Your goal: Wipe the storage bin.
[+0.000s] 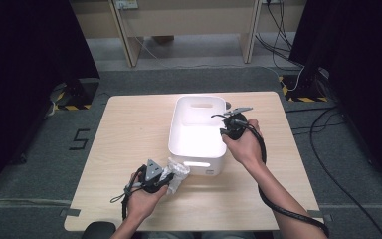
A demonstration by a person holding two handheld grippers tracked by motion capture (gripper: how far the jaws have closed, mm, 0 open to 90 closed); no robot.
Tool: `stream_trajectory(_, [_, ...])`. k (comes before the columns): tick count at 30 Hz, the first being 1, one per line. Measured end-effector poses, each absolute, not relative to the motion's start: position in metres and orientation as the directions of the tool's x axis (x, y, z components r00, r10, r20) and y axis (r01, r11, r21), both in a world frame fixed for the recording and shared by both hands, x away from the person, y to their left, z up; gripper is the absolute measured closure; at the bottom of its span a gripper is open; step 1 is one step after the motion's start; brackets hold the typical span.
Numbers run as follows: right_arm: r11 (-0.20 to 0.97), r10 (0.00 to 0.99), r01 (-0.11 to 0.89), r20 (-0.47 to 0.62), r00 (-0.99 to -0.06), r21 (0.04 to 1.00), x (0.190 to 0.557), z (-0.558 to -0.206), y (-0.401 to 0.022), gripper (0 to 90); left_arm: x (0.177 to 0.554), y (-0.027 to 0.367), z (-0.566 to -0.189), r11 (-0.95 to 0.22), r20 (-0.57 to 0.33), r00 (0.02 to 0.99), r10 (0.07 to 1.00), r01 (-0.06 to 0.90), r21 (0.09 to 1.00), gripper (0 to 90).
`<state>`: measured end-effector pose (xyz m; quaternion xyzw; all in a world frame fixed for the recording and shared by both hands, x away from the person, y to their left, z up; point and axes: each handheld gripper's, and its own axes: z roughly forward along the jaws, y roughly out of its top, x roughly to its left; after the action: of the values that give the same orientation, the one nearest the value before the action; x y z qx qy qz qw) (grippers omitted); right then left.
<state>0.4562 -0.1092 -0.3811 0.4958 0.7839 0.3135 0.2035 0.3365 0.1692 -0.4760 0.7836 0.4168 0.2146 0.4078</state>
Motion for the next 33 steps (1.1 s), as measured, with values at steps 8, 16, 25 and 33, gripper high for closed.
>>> stream_trajectory(8, [0.308, 0.902, 0.642, -0.001, -0.431, 0.702, 0.455, -0.381, -0.11, 71.5, 0.339, 0.17, -0.488, -0.333, -0.002, 0.557, 0.831, 0.501, 0.799, 74.6])
stream_trajectory(16, [0.309, 0.902, 0.641, -0.002, -0.432, 0.703, 0.455, -0.382, -0.11, 71.4, 0.34, 0.169, -0.495, -0.334, -0.014, 0.554, 0.832, 0.522, 0.785, 74.6])
stream_trajectory(25, [0.316, 0.9, 0.64, -0.008, -0.436, 0.701, 0.456, -0.382, -0.108, 71.5, 0.34, 0.168, -0.498, -0.342, -0.021, 0.558, 0.829, 0.536, 0.772, 74.6])
stream_trajectory(33, [0.311, 0.901, 0.646, 0.0, -0.434, 0.697, 0.455, -0.382, -0.109, 70.9, 0.341, 0.169, -0.498, -0.354, -0.018, 0.565, 0.825, 0.541, 0.763, 74.6])
